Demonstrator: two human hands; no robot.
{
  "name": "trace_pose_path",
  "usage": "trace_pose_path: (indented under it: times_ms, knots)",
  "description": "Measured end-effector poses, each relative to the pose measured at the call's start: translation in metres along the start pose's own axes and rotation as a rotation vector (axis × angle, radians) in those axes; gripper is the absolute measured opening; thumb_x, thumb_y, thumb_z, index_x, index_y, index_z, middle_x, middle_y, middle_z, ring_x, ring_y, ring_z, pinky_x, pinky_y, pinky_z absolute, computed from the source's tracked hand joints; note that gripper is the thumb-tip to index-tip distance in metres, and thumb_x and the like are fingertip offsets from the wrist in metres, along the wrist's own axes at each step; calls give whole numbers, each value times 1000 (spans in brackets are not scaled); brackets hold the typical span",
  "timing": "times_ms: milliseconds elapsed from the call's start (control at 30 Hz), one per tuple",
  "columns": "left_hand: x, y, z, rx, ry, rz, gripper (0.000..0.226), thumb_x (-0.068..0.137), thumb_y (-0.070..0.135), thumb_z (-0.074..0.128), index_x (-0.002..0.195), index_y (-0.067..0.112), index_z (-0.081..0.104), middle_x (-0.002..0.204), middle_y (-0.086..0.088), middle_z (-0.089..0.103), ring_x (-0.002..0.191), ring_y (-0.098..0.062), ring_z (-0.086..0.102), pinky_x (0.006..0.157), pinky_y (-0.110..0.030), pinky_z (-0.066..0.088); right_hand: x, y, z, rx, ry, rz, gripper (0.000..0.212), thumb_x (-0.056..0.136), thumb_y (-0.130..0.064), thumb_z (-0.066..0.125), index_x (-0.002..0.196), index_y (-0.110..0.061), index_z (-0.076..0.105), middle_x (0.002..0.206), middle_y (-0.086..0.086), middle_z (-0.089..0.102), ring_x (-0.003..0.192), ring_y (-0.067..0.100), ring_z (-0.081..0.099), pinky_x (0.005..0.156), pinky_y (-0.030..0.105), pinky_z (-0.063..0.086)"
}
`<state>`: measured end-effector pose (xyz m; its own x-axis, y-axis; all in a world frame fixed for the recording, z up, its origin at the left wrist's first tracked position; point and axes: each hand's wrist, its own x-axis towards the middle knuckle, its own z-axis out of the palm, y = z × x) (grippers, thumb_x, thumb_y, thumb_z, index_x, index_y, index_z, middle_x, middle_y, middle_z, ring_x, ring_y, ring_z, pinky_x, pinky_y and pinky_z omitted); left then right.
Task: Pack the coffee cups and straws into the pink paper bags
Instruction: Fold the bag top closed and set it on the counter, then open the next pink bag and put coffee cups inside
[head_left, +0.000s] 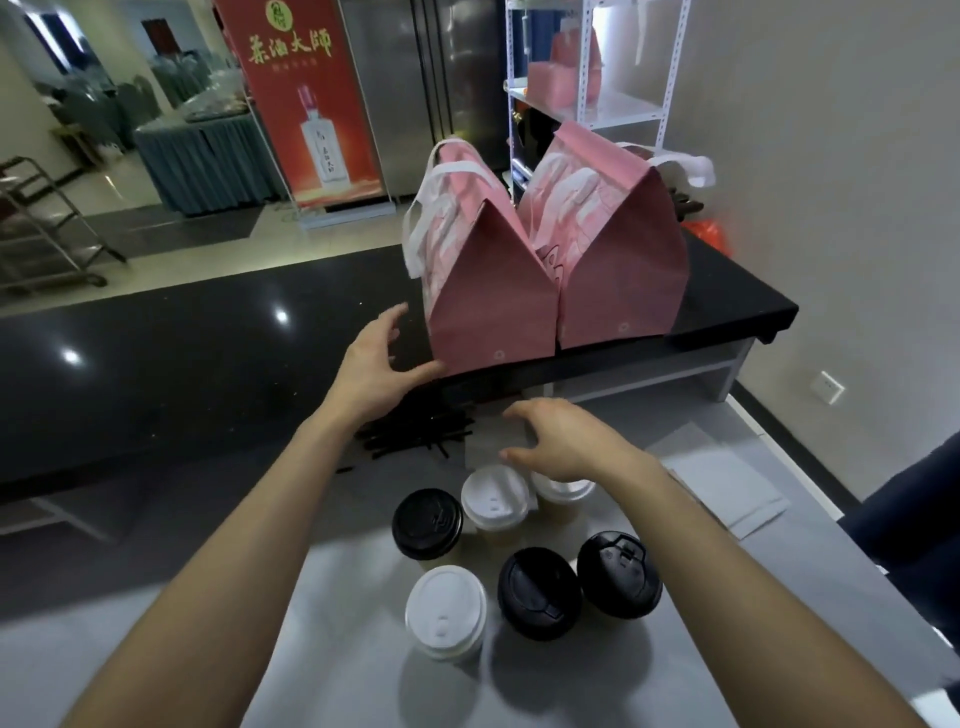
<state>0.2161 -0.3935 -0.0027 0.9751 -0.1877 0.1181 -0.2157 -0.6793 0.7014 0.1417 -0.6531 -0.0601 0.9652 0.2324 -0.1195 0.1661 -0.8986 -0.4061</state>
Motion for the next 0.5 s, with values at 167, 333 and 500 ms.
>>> trace_pose_path:
  times_ms: [167,333,500]
  knots:
    - [-87,-69,-56,455,-178,-2,66,96,46,81,154,28,58,158,2,55,143,-19,55,118,-40,47,11,-59,15,24,-21,-106,71,96,-59,72,156,-27,51,154,-2,58,140,23,55,110,45,50]
    - [-173,-140,-105,656,-298,-233,67,103,52,68,162,28,47,162,1,50,144,-23,54,115,-40,47,24,-143,54,-19,-116,-178,72,97,-59,71,158,-30,49,154,-3,58,139,24,55,109,46,51]
    - [-240,-215,-166,714,-284,-318,70,102,56,67,163,29,44,159,0,53,141,-26,56,111,-40,49,34,-247,114,-67,-170,-248,74,99,-59,69,161,-29,44,158,-3,54,140,24,55,110,44,50]
